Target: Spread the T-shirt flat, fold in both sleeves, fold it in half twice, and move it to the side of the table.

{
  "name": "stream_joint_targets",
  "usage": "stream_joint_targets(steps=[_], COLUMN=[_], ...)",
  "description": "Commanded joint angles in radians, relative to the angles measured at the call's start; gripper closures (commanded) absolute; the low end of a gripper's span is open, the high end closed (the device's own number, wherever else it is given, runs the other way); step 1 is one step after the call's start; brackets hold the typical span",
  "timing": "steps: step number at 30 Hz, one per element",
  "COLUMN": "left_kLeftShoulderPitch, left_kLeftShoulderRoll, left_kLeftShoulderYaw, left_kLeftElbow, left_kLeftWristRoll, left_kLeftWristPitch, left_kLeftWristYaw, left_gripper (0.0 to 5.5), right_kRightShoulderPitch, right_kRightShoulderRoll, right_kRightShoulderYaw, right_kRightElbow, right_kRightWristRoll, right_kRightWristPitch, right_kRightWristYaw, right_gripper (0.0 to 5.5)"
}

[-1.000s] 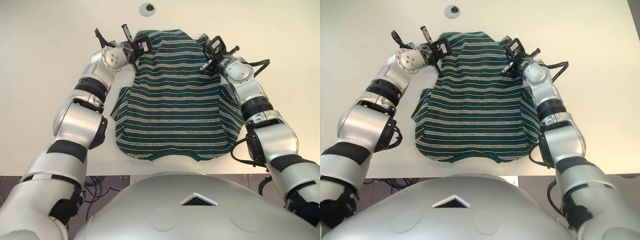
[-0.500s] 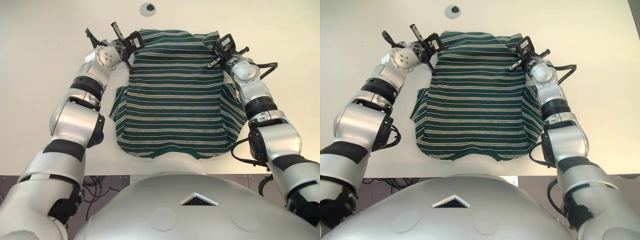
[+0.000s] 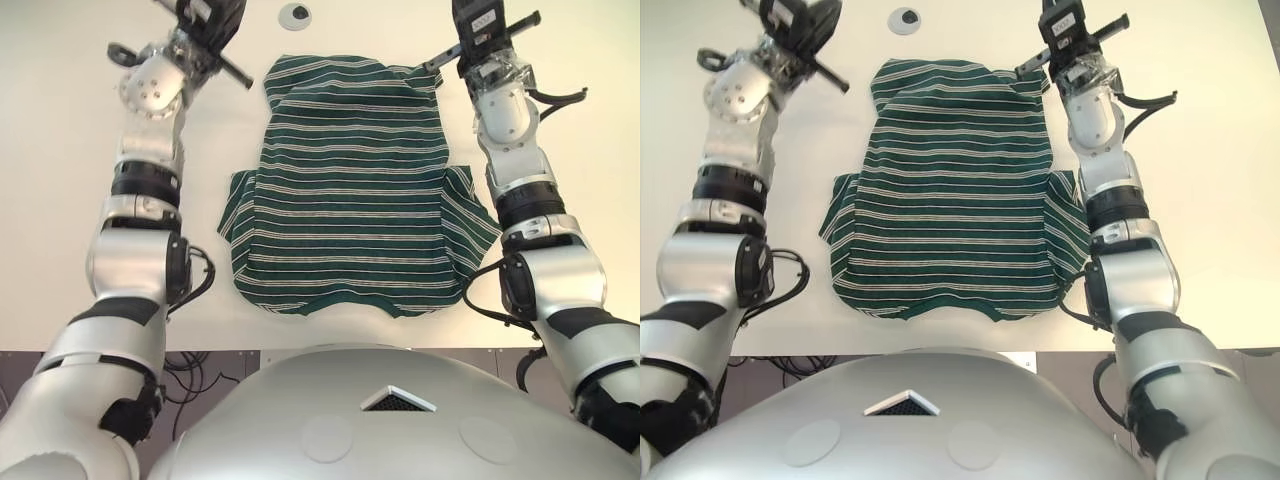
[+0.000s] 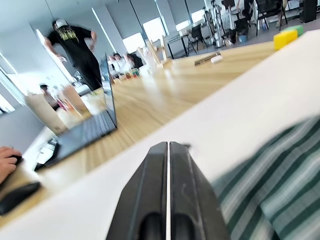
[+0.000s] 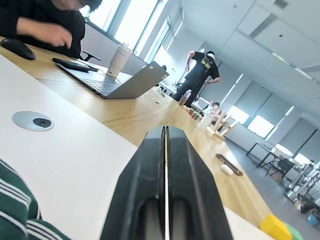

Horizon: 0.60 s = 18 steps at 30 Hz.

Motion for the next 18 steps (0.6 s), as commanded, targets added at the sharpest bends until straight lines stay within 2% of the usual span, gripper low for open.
stream_joint_targets(steps=[1,3,5,10,14,18], left_kLeftShoulderPitch=[0.482,0.621,0.663,0.778,0.745,0.721], left_kLeftShoulderRoll=[0.230,0.306,0.358,0.465,0.459,0.430], left_kLeftShoulderYaw=[0.073,0.128,0.171,0.182,0.122,0.079], left_kLeftElbow=[-0.573,-0.734,-0.804,-0.902,-0.924,-0.893], left_kLeftWristRoll=[-0.183,-0.260,-0.360,-0.394,-0.405,-0.373], left_kLeftWristPitch=[0.334,0.493,0.654,0.836,0.986,1.010], left_kLeftWristYaw=[-0.244,-0.285,-0.336,-0.397,-0.371,-0.341], left_gripper=[4.95,4.61,4.20,3.49,3.49,3.49], right_kRightShoulderPitch=[0.313,0.423,0.481,0.499,0.499,0.499], right_kRightShoulderRoll=[-0.004,0.017,0.038,0.076,0.051,0.040], right_kRightShoulderYaw=[0.022,0.035,0.040,0.031,0.030,0.058], right_kRightElbow=[-0.482,-0.586,-0.634,-0.572,-0.502,-0.488], right_kRightWristRoll=[0.035,0.022,0.018,-0.014,-0.087,-0.167], right_kRightWristPitch=[0.140,0.180,0.214,0.272,0.289,0.282], right_kRightWristYaw=[0.079,0.076,0.067,0.020,-0.046,-0.083], right_gripper=[5.50,5.50,5.50,5.50,5.50,5.50])
